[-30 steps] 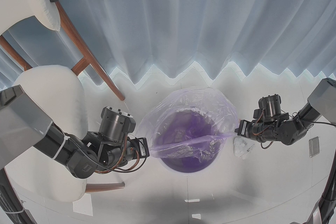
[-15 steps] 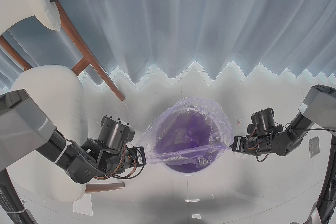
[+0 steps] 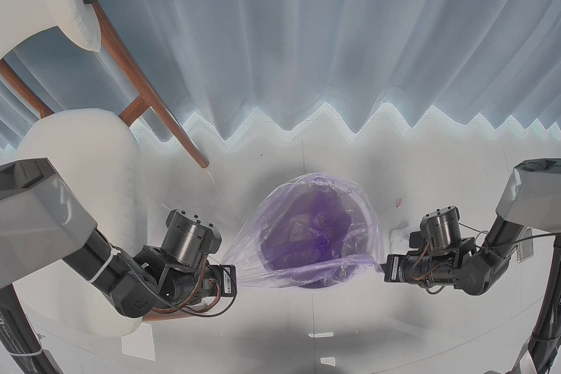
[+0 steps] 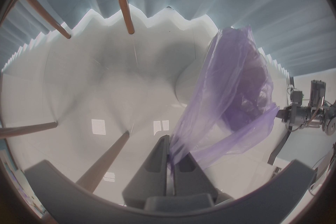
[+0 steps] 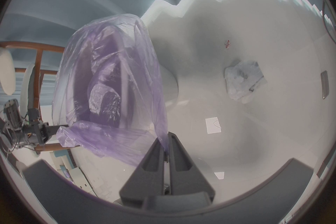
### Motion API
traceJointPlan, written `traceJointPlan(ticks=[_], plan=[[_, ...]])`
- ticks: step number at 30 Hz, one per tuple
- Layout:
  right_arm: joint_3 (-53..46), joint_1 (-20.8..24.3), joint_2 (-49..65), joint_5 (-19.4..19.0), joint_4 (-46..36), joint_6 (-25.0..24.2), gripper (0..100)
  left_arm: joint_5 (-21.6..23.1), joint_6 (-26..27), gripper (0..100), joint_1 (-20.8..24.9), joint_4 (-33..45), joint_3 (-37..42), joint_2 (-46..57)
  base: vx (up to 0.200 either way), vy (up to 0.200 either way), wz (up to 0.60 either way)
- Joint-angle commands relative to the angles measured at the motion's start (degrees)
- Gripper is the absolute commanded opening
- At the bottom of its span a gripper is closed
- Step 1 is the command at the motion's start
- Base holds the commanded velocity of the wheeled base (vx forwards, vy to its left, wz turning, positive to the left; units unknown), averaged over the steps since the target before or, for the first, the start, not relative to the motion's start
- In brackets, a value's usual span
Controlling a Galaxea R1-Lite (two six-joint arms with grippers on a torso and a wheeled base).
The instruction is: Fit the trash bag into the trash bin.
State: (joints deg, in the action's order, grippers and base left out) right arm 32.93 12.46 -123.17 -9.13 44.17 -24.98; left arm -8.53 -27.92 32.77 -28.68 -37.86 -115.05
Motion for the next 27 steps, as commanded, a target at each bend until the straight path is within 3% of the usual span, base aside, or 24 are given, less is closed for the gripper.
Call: traceJointPlan(ticks=[1,6,11,13,17,18,23,24,27], plan=[[-6.21,0.90,0.13,-0.01,4.52,1.69,0,-0.08,3.04,0,0.01,-0.14,2.18,-0.35,0.000,0.000,0.00],[-10.25,0.55,-2.16,0.08,11.91,5.29,0,-1.05,7.44,0,-1.30,-4.19,2.88,-2.81,0.000,0.000,0.00],[-11.92,0.29,-3.04,0.17,15.86,5.91,0,-1.13,10.16,0,-2.18,-7.61,3.67,-4.04,0.000,0.000,0.00],[-12.18,-1.03,-5.41,0.34,20.17,5.99,0,-1.05,13.77,0,-4.03,-12.36,5.34,-5.71,0.000,0.000,0.00],[-12.36,-2.26,-6.46,0.34,24.92,5.99,0,-1.40,13.85,0,-4.20,-16.84,5.78,-6.67,0.000,0.000,0.00],[-12.62,-2.70,-6.38,0.34,25.79,6.08,100,-1.75,13.85,0,-4.20,-18.42,5.96,-6.94,0.000,0.000,0.00],[-13.77,-3.85,-6.11,0.25,27.73,5.73,100,-2.28,14.29,0,-3.94,-24.49,8.95,-7.73,0.000,0.000,0.00],[-14.12,-3.93,-5.94,0.25,28.78,5.38,100,-2.19,14.12,100,-3.76,-25.72,9.65,-7.64,0.000,0.000,0.00],[-16.32,-4.72,-4.97,0.25,33.18,4.94,100,-1.75,13.59,100,-2.53,-30.47,10.79,-7.11,0.000,0.000,0.00]])
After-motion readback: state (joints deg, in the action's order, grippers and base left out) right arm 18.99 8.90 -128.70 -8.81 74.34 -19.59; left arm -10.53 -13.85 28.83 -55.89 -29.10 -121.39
